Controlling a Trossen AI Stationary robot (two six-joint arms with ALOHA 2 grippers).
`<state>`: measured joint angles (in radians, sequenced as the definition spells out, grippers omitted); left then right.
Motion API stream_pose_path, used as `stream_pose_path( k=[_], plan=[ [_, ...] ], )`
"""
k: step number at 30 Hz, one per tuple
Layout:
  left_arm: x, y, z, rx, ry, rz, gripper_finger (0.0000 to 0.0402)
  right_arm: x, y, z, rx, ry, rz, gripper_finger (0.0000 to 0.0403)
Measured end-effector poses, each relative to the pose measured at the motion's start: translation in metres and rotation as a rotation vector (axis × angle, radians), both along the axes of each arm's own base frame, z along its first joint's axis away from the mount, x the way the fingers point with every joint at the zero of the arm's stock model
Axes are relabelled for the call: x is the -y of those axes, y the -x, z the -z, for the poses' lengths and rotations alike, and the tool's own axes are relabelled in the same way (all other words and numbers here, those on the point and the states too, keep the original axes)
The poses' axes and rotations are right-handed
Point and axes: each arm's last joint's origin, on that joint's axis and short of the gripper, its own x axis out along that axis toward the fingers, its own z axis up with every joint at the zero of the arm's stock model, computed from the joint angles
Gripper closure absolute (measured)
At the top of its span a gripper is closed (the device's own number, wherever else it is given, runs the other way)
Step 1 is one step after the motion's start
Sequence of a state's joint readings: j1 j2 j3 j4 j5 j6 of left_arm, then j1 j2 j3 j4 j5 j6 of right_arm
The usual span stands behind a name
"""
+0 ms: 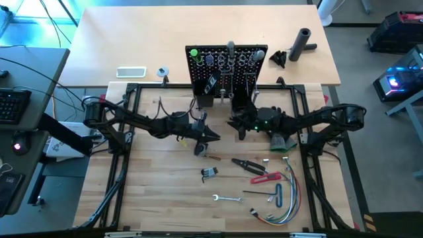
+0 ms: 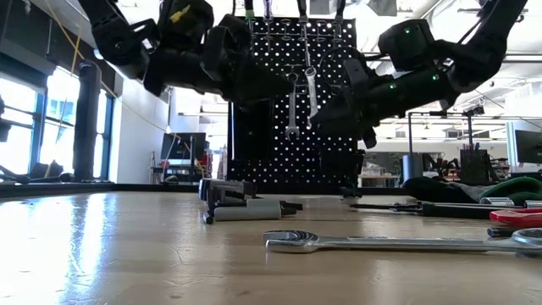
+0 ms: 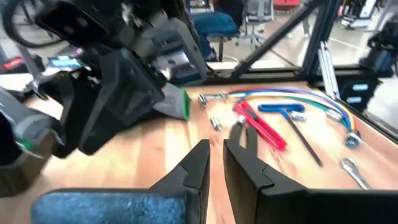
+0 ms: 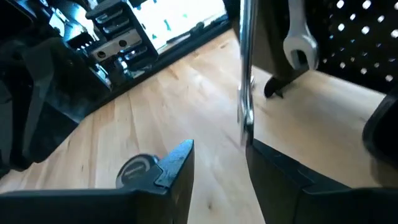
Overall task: Hang tools onto peg board
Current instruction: Hang the silver wrench on the peg board, then put the gray hex keys on the right black bin on the peg board
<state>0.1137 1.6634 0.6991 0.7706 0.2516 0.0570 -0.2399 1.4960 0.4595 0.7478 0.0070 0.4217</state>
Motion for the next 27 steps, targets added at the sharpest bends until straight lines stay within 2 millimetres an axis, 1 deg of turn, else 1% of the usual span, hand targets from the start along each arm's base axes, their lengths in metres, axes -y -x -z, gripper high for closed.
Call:
stream_pose_path(
  k=[7,16,21,27],
  plan=[
    [0.016,0.001,0.009,-0.094,-0.01,0.054,0.0362,-0.016,-0.001,0.006,-0.067,-0.022,-0.057,0.026],
    [0.038,0.004,0.017,-0.18,-0.015,0.124,0.0362,-0.046,-0.002,0.013,-0.139,-0.066,-0.159,0.026],
    [0.051,0.005,0.02,-0.208,-0.017,0.163,0.0362,-0.071,-0.002,0.014,-0.149,-0.081,-0.286,0.0259],
    [0.068,0.008,0.022,-0.235,-0.003,0.21,0.0362,-0.11,0.002,0.014,-0.156,-0.103,-0.508,0.026]
  ],
)
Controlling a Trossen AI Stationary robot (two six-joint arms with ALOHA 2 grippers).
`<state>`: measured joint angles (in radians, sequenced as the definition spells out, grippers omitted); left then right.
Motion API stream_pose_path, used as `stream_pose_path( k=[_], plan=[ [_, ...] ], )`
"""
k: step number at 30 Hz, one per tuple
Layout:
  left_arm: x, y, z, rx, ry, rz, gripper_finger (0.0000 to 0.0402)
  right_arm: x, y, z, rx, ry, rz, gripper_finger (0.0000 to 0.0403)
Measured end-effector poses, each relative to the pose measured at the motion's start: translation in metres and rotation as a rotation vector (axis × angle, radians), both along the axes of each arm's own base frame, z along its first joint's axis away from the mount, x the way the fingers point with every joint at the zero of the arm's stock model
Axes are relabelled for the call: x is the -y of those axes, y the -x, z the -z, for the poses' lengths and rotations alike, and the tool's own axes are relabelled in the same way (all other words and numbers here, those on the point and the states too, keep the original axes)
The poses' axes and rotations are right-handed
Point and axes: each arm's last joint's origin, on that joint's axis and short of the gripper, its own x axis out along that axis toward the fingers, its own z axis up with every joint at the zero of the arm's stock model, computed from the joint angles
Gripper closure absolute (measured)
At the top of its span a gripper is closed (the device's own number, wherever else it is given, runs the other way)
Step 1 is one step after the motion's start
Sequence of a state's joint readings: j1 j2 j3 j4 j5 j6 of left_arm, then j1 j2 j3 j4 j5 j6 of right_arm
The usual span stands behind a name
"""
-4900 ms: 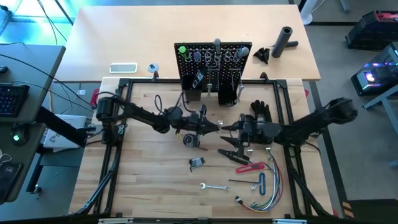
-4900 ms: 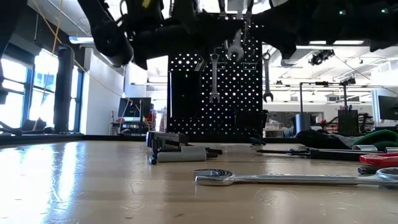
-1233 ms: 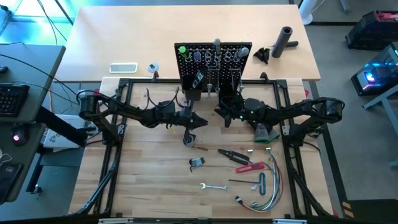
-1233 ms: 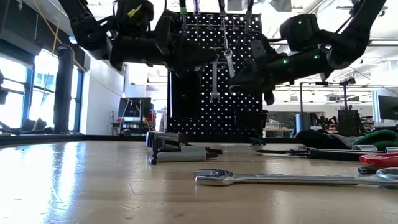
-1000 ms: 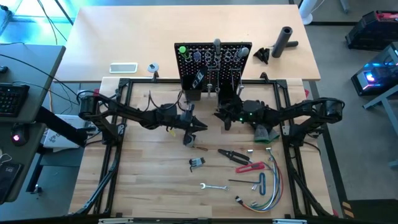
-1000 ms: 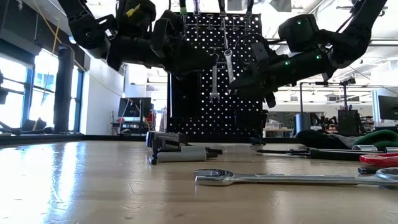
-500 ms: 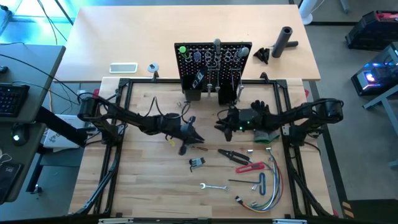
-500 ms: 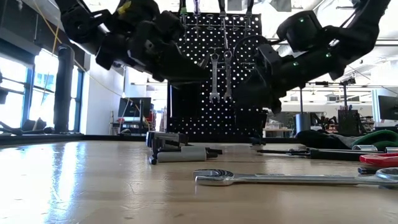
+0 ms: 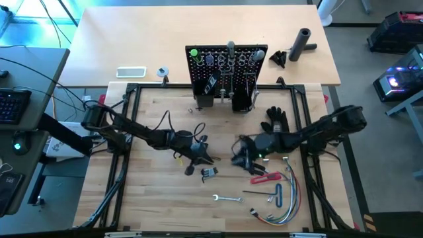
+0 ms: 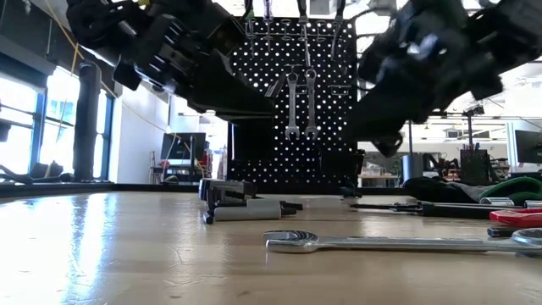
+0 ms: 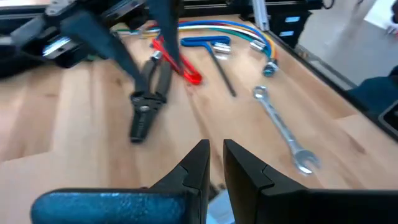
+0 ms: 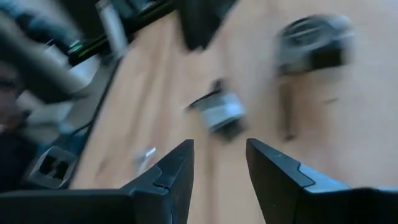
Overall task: Hang tools onto peg board
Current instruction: Put the gray hex keys on the right black bin on the peg board
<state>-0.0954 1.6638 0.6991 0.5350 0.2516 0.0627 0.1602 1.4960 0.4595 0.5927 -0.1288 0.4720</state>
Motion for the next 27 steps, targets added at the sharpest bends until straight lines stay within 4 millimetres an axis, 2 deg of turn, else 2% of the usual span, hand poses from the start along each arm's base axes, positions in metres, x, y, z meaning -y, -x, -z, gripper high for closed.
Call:
stream_pose_path(
  k=[7,13,18,23,27],
  plan=[
    [0.022,0.003,0.0,-0.028,0.055,0.042,0.0362,-0.047,0.013,0.0,-0.007,-0.016,-0.132,0.026],
    [0.046,0.008,-0.001,-0.042,0.114,0.083,0.0362,-0.082,0.028,-0.002,0.005,-0.021,-0.147,0.026],
    [0.067,0.015,0.002,-0.054,0.051,0.035,0.0362,-0.11,0.038,-0.008,0.039,0.062,-0.131,0.0261],
    [0.077,0.024,0.01,-0.11,-0.077,-0.106,0.0362,-0.126,0.044,-0.011,-0.025,0.219,-0.047,0.0261],
    [0.082,0.029,0.015,-0.149,-0.131,-0.138,0.0362,-0.133,0.045,-0.018,-0.058,0.296,0.016,0.0261]
  ],
)
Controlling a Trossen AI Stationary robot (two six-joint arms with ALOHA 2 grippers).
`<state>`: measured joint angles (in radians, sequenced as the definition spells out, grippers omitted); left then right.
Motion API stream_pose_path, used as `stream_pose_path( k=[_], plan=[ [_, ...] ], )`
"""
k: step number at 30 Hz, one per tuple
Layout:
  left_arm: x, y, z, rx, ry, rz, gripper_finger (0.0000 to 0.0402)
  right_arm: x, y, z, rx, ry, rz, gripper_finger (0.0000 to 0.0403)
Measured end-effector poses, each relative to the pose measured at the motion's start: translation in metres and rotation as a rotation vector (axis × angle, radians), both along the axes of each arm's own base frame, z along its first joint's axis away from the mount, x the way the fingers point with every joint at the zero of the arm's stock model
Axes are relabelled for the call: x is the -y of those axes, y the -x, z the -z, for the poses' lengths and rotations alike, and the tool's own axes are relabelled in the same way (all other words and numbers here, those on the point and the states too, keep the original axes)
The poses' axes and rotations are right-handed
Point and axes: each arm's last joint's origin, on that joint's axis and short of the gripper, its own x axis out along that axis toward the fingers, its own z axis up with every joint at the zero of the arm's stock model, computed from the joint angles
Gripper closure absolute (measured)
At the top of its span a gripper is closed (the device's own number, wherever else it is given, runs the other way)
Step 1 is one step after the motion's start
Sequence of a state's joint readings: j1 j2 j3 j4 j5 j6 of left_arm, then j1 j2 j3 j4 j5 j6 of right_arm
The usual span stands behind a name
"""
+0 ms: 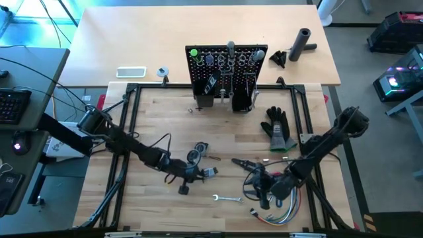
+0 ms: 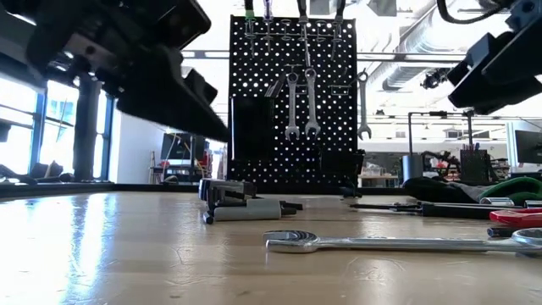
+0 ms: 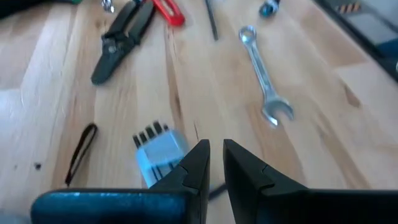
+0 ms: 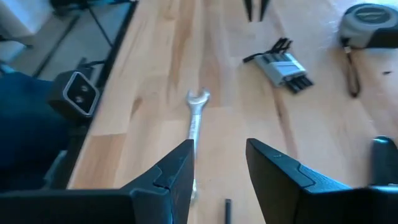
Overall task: Hang tools onto peg board
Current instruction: Put the gray hex keys on the right black bin on the peg board
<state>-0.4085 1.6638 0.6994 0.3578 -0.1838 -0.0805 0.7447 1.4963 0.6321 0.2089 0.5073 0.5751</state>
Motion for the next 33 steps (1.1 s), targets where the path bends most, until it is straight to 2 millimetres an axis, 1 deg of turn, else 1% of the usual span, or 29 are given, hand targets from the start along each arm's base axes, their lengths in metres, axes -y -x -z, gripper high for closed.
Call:
stream_pose_path(
  k=[3,6,9,15,17,20,26,31,33],
  plan=[
    [0.0,0.002,0.003,-0.039,0.005,-0.019,0.0359,-0.003,-0.001,-0.004,-0.005,0.032,0.026,0.0261],
    [-0.002,0.003,0.005,-0.074,0.015,-0.025,0.0348,-0.002,-0.001,-0.001,-0.022,0.041,0.059,0.026],
    [-0.005,0.003,0.006,-0.086,0.02,-0.027,0.0329,-0.001,-0.004,0.007,-0.047,0.052,0.082,0.0256],
    [-0.013,-0.001,0.005,-0.067,-0.013,-0.021,0.0282,0.002,-0.015,0.02,-0.053,0.062,0.109,0.0237],
    [-0.017,-0.003,0.005,-0.065,0.009,-0.009,0.0268,0.004,-0.019,0.024,-0.051,0.076,0.112,0.0232],
    [-0.02,-0.007,0.01,-0.08,0.038,0.007,0.0249,0.008,-0.026,0.026,-0.03,0.092,0.114,0.0226],
    [-0.02,-0.02,0.023,-0.139,0.079,0.026,0.0218,0.02,-0.04,0.023,0.014,0.118,0.105,0.0212],
    [-0.017,-0.034,0.032,-0.172,0.059,0.017,0.0188,0.028,-0.046,0.023,0.009,0.132,0.115,0.0198],
    [-0.019,-0.04,0.036,-0.198,0.026,-0.012,0.0179,0.03,-0.047,0.023,0.006,0.137,0.117,0.0195]
  ],
)
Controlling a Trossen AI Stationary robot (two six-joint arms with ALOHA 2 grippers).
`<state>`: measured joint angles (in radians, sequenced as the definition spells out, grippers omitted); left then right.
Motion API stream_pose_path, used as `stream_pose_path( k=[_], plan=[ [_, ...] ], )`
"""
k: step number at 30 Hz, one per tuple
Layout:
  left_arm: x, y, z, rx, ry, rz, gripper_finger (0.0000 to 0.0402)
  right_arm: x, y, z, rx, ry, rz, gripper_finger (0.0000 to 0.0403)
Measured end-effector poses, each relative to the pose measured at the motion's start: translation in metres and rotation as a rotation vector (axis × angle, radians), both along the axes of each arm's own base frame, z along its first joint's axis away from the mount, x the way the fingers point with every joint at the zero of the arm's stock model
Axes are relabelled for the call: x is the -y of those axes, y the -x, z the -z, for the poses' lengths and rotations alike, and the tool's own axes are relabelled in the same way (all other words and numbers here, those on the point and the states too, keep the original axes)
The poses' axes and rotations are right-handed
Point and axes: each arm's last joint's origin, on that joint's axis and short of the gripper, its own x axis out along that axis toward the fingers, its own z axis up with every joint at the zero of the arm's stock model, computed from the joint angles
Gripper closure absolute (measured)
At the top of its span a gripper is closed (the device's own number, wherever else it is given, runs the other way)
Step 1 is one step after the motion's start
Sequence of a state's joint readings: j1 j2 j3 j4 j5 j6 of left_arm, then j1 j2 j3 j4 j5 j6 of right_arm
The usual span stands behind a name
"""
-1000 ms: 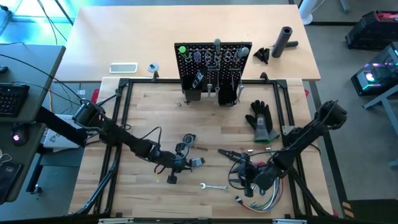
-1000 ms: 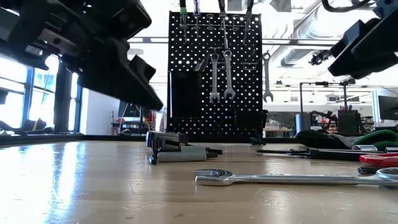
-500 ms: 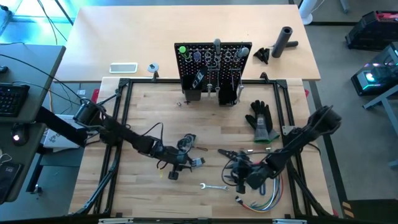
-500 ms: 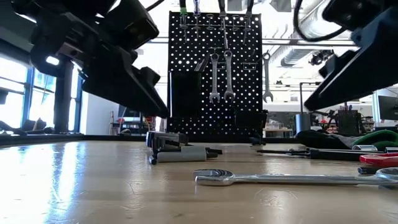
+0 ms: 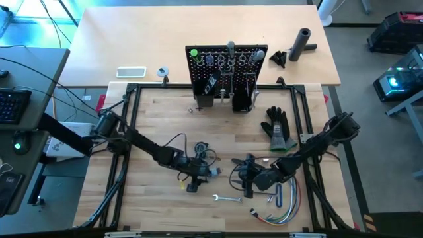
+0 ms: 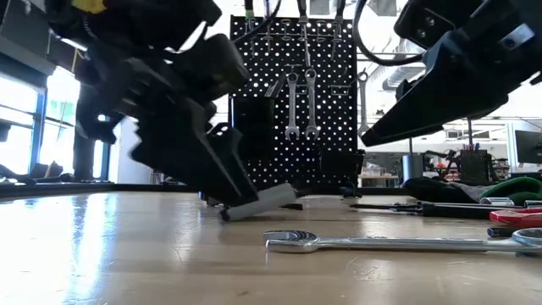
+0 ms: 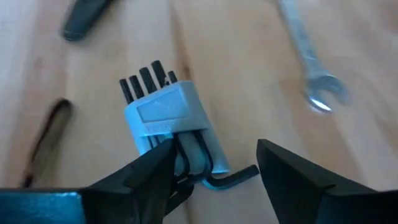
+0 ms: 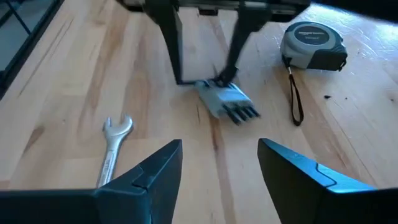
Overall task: Hang tools onto peg board
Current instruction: Put the gray hex keys on the right black bin on the peg board
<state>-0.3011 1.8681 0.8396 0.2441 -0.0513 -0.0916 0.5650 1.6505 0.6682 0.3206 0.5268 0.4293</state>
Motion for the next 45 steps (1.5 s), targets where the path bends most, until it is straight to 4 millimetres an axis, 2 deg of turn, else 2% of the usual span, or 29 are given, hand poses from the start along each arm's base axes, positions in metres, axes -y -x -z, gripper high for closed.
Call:
stream_pose_path(
  k=[3,6,10,15,17,27,37,40,45],
  plan=[
    [-0.005,-0.007,0.006,-0.053,-0.037,-0.032,0.0175,0.002,-0.001,0.0,-0.001,0.003,0.006,0.0194],
    [-0.006,-0.011,0.01,-0.068,-0.065,-0.024,0.0195,0.003,-0.001,0.0,-0.002,0.014,0.008,0.0194],
    [-0.006,-0.011,0.009,-0.055,-0.098,0.01,0.026,0.003,-0.001,0.001,-0.003,0.026,0.019,0.0194],
    [-0.007,-0.011,0.001,-0.032,-0.115,0.04,0.0371,0.004,0.0,0.002,-0.014,0.049,0.036,0.0194],
    [-0.008,-0.011,-0.002,-0.018,-0.121,0.046,0.0393,0.005,0.001,0.003,-0.023,0.053,0.047,0.0194],
    [-0.018,-0.009,-0.029,0.056,-0.185,0.021,0.0401,0.007,0.004,0.007,-0.059,-0.012,0.097,0.0194],
    [-0.021,-0.01,-0.05,0.148,-0.192,0.026,0.0401,0.009,-0.003,0.002,-0.005,-0.045,0.09,0.0194],
    [-0.022,-0.008,-0.051,0.133,-0.187,0.02,0.0401,0.011,-0.005,0.006,-0.01,-0.011,0.077,0.0194],
    [-0.023,-0.003,-0.045,0.046,-0.169,-0.006,0.0401,0.012,-0.01,0.025,-0.056,0.001,0.066,0.0194]
  ],
)
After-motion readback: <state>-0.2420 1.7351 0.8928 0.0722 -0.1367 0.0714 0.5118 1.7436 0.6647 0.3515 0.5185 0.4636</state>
